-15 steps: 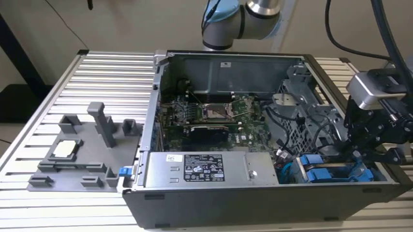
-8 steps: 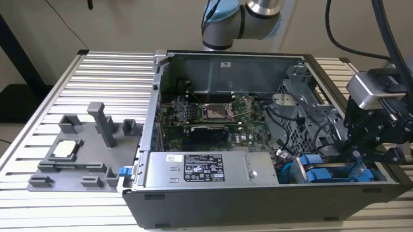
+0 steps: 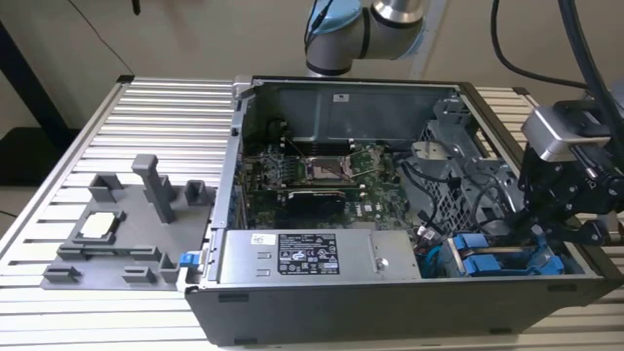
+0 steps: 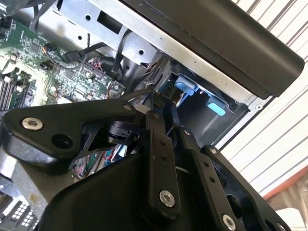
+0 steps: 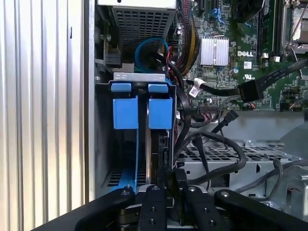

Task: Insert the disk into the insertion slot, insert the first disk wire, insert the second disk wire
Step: 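Insert the first disk wire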

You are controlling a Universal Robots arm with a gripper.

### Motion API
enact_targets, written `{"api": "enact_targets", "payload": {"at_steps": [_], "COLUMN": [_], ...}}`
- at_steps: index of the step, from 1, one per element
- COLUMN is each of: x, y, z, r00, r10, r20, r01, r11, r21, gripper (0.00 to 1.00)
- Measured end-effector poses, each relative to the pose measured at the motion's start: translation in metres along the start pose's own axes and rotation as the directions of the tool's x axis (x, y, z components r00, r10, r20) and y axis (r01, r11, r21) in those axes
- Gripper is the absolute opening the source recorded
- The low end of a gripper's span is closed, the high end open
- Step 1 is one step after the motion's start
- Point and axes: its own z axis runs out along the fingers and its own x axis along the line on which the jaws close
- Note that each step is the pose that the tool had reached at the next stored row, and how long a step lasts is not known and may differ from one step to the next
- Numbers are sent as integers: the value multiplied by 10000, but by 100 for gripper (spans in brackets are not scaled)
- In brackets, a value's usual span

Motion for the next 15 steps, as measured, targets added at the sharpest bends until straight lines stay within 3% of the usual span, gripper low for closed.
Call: {"api": "enact_targets", "payload": {"at_steps": [15], "x": [25], "y": [-1], "z": [14], "r00": [10000], "r10": [9], "r20": [-2], "r01": [-9], "r11": [10000], "r21": [-3], "gripper": [19]}}
